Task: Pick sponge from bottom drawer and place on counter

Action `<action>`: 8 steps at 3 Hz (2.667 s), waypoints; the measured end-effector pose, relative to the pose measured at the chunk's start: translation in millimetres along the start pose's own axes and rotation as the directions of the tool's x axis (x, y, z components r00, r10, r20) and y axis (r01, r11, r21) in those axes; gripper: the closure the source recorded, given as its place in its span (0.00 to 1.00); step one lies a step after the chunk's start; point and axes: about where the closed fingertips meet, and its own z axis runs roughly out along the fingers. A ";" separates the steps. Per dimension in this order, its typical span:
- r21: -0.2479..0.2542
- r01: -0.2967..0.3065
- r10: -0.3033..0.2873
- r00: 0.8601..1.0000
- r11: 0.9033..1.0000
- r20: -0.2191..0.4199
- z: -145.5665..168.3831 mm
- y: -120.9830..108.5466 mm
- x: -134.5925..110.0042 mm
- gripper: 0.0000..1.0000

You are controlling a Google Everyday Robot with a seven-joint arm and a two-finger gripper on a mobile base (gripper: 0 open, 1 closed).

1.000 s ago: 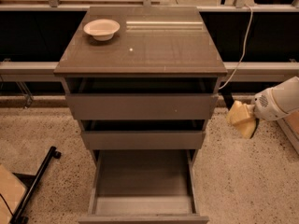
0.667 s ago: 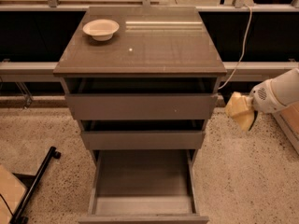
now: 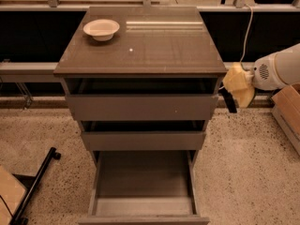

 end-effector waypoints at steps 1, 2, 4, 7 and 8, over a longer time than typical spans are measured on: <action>0.028 0.076 -0.079 0.988 0.997 0.134 -15.5 16.7 -54.2 1.00; -0.012 0.103 -0.097 0.964 0.995 0.248 -20.5 36.5 -127.6 1.00; -0.044 0.063 -0.048 0.957 0.997 0.286 2.2 31.9 -134.9 1.00; -0.185 0.117 -0.039 0.924 0.976 0.381 140.6 65.8 -206.1 0.81; -0.202 0.160 -0.065 0.910 0.966 0.409 163.4 82.7 -231.7 0.58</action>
Offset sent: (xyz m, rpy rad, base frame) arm 0.1307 0.0649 0.1614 0.1364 -0.3689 0.0473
